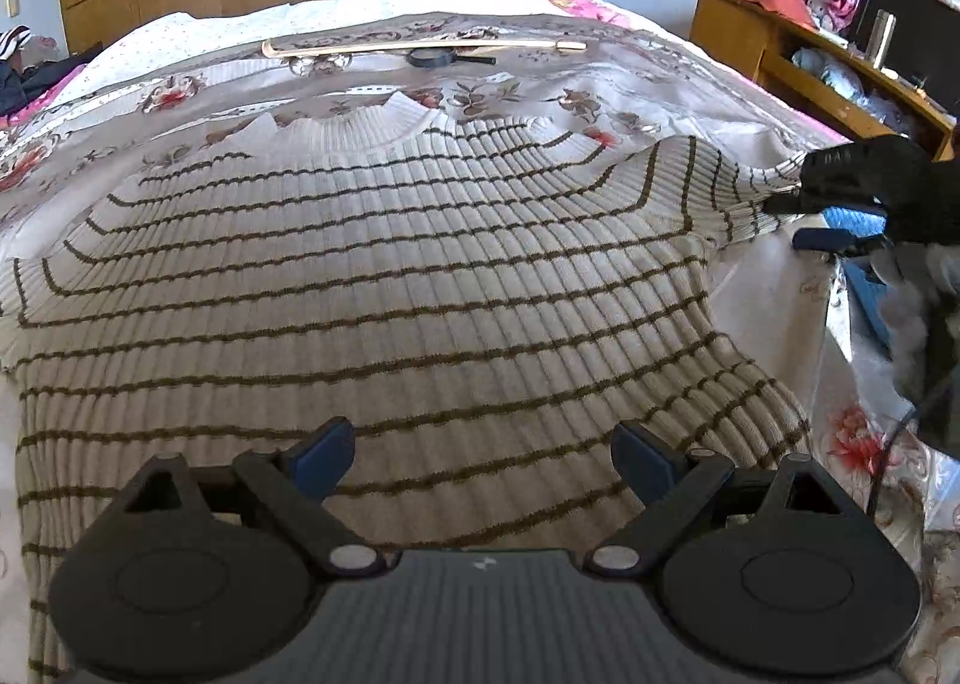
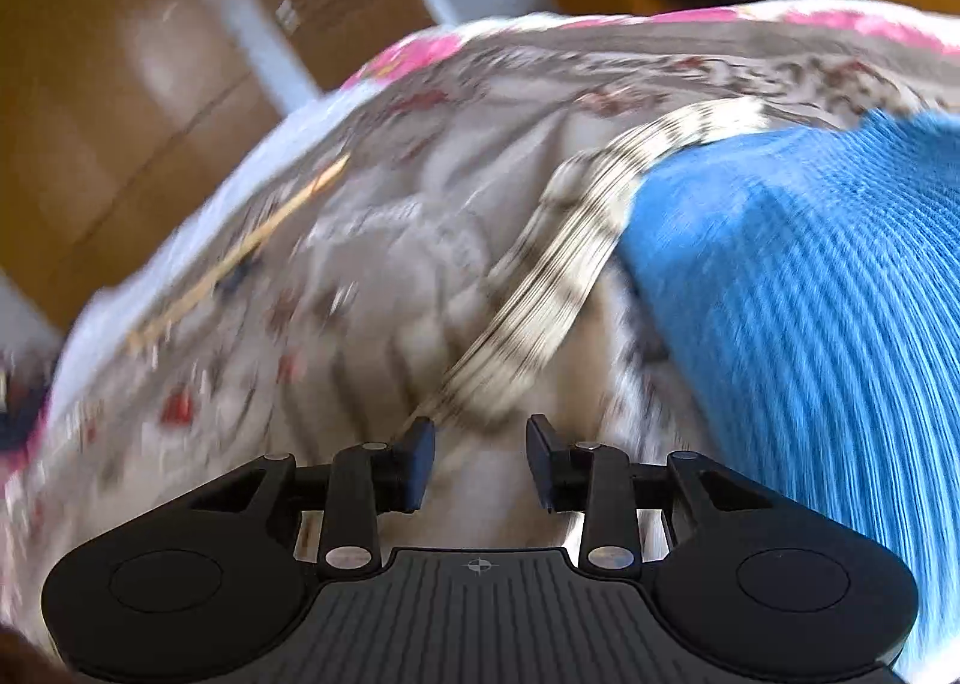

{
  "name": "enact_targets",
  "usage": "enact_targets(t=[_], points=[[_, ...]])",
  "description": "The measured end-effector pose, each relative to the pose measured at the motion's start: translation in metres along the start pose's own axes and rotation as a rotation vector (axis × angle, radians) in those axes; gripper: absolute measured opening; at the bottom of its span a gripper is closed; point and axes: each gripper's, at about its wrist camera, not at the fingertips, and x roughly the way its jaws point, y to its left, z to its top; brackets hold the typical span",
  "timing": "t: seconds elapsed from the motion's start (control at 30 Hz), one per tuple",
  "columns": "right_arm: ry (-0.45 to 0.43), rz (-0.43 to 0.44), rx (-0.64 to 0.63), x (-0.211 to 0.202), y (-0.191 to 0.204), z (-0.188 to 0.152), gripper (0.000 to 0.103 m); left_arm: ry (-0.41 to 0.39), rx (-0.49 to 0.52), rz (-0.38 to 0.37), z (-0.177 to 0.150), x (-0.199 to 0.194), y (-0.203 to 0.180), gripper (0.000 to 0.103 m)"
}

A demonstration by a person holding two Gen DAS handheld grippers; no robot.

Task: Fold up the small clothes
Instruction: 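Grasp the sweater sleeve with the right tool and lift it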

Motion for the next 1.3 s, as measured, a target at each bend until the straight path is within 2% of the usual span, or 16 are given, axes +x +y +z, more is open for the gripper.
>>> enact_targets(t=[0.17, 0.27, 0.3, 0.33, 0.43, 0.57, 0.63, 0.7, 0.8, 0.87, 0.93, 1.0, 1.1, 1.17, 1.23, 1.3], points=[[-0.077, 0.016, 0.178, 0.024, -0.021, 0.015, 0.033, -0.01, -0.044, -0.036, 0.001, 0.004, 0.003, 0.101], [-0.102, 0.016, 0.226, 0.031, -0.023, 0.018, 0.031, -0.006, -0.063, -0.05, -0.001, 0.003, 0.008, 0.101], [-0.11, 0.01, 0.231, 0.03, -0.022, 0.019, 0.026, -0.004, -0.071, -0.053, -0.002, 0.002, 0.01, 0.101], [-0.121, 0.007, 0.233, 0.027, -0.02, 0.021, 0.014, -0.004, -0.08, -0.056, -0.003, 0.0, 0.013, 0.101], [-0.182, 0.04, 0.183, 0.009, -0.001, 0.027, 0.011, -0.017, -0.107, -0.059, -0.005, -0.009, 0.025, 0.101], [-0.226, 0.14, -0.036, -0.013, 0.077, 0.025, 0.011, -0.044, -0.148, -0.049, -0.007, -0.024, 0.046, 0.101], [-0.245, 0.22, -0.254, -0.026, 0.133, 0.004, 0.011, -0.062, -0.167, -0.029, -0.009, -0.034, 0.058, 0.101], [-0.25, 0.293, -0.55, -0.032, 0.191, -0.037, 0.011, -0.085, -0.181, -0.002, -0.015, -0.045, 0.069, 0.101], [-0.155, 0.401, -0.891, -0.024, 0.241, -0.11, 0.011, -0.114, -0.19, 0.049, -0.027, -0.06, 0.084, 0.101], [-0.092, 0.41, -1.101, -0.012, 0.257, -0.157, 0.011, -0.117, -0.197, 0.076, -0.037, -0.066, 0.092, 0.101], [-0.076, 0.381, -1.235, -0.005, 0.26, -0.192, 0.012, -0.101, -0.201, 0.082, -0.046, -0.066, 0.099, 0.101], [-0.057, 0.378, -1.301, -0.003, 0.254, -0.21, 0.012, -0.081, -0.226, 0.058, -0.051, -0.063, 0.107, 0.101], [-0.022, 0.359, -1.316, -0.008, 0.252, -0.216, 0.014, -0.082, -0.258, 0.021, -0.054, -0.062, 0.116, 0.101], [-0.036, 0.359, -1.336, -0.011, 0.254, -0.214, 0.016, -0.093, -0.267, 0.018, -0.054, -0.064, 0.121, 0.101], [-0.023, 0.361, -1.317, -0.014, 0.26, -0.211, 0.038, -0.097, -0.278, 0.01, -0.055, -0.065, 0.124, 0.101], [0.036, 0.396, -1.234, -0.01, 0.265, -0.2, 0.049, -0.104, -0.287, -0.001, -0.057, -0.067, 0.126, 0.101]])
